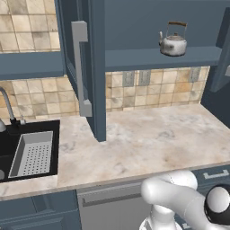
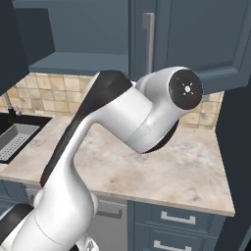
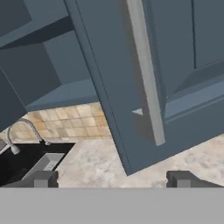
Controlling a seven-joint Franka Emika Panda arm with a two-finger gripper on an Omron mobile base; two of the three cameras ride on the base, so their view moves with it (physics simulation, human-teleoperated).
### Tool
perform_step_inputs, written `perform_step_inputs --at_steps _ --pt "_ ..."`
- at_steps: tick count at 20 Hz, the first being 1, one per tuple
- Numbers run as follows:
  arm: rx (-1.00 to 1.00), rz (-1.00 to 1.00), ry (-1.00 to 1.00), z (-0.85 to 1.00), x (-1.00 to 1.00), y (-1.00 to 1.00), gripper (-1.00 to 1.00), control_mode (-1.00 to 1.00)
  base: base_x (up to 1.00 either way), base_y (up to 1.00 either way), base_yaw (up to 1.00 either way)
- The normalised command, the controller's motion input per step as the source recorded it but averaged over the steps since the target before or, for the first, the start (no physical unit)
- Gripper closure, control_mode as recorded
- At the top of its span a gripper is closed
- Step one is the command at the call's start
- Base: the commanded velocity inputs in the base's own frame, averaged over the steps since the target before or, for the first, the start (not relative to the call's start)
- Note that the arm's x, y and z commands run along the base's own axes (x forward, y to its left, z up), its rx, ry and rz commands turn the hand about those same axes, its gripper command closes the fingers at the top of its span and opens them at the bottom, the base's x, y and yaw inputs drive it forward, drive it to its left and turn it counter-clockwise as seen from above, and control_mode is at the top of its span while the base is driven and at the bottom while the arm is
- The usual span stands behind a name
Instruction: Open the cabinet, pick the kettle from the cabinet, and place it in the sink.
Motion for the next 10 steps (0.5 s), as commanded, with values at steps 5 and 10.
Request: perform_step_inputs --at_steps 5,10 --pt "0.0 0.0 0.05 -0.05 -0.21 0.5 -1.0 -1.0 0.0 0.0 0.0" --pt "0.0 -0.05 0.0 -0.11 -0.11 0.59 -1.0 -1.0 0.0 0.0 0.0"
